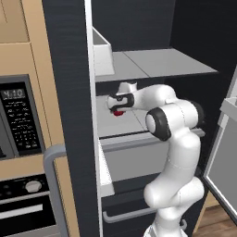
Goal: Open the fridge, remove the orange, tomato, and steak, and place them on any counter.
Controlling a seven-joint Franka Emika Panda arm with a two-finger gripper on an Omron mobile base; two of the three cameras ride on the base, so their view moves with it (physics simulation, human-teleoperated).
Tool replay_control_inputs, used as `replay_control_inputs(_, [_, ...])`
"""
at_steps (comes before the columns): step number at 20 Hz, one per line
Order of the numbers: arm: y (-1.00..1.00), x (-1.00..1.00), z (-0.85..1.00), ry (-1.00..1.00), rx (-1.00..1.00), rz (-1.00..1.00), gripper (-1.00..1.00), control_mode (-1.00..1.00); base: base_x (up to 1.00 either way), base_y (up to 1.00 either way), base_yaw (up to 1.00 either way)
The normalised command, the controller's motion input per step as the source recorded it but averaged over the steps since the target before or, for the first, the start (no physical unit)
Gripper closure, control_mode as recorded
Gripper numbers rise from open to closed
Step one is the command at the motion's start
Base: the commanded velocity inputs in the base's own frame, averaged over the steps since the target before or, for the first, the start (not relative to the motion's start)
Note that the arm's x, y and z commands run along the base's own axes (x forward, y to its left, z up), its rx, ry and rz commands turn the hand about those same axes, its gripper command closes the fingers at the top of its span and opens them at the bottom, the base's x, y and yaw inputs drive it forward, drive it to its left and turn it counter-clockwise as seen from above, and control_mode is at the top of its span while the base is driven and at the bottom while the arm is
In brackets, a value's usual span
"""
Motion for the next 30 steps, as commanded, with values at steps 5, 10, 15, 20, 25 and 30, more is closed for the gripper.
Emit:
replay_control_inputs(5, [0.02,0.00,-0.16,0.06,0.00,0.00,1.00,-1.00,0.00,0.00,0.00])
replay_control_inputs(10, [0.01,-0.46,-0.49,0.10,0.00,0.00,1.00,-1.00,0.00,0.00,0.00])
replay_control_inputs(15, [0.00,-0.48,-0.38,0.02,0.01,0.00,1.00,-1.00,0.00,0.00,0.00])
replay_control_inputs(20, [0.00,-0.77,0.00,-0.07,0.01,0.00,1.00,-1.00,0.00,0.00,0.00])
replay_control_inputs(25, [0.00,-0.93,0.06,-0.16,0.00,0.00,1.00,-1.00,0.00,0.00,0.00])
replay_control_inputs(30, [0.00,-0.83,0.51,-0.23,0.00,0.00,1.00,-1.00,0.00,0.00,0.00])
